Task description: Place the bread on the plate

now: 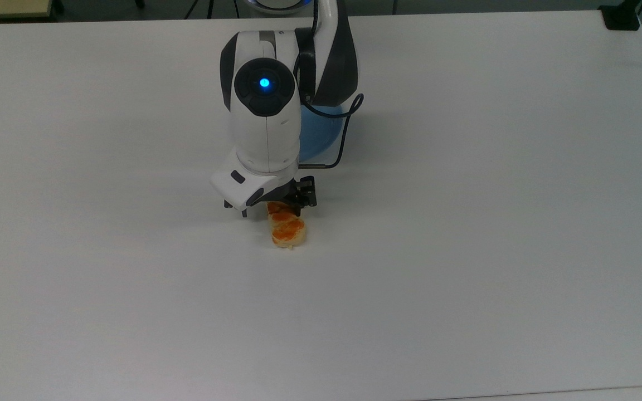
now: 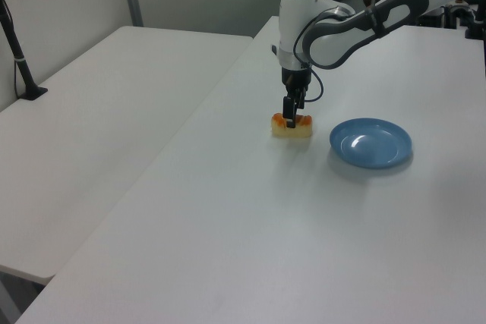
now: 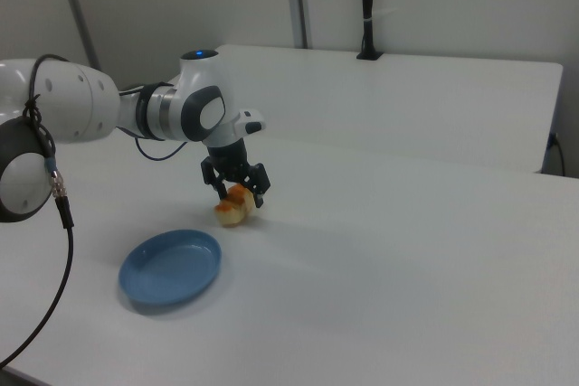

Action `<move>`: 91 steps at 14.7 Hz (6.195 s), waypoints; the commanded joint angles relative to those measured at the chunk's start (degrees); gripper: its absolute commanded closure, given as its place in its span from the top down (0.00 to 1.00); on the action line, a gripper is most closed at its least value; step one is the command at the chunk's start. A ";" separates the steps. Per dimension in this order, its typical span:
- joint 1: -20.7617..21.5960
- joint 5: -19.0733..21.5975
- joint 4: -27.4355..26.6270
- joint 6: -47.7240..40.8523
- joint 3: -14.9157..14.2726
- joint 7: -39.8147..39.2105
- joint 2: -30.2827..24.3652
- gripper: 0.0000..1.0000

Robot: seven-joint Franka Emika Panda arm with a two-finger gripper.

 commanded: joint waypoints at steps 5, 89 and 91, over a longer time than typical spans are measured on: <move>-0.03 -0.21 0.88 -1.58 0.16 -0.31 -2.25 1.00; 3.84 0.32 -3.79 -31.47 0.69 5.67 -31.88 1.00; 3.66 0.32 -3.60 -31.56 0.43 5.67 -32.22 1.00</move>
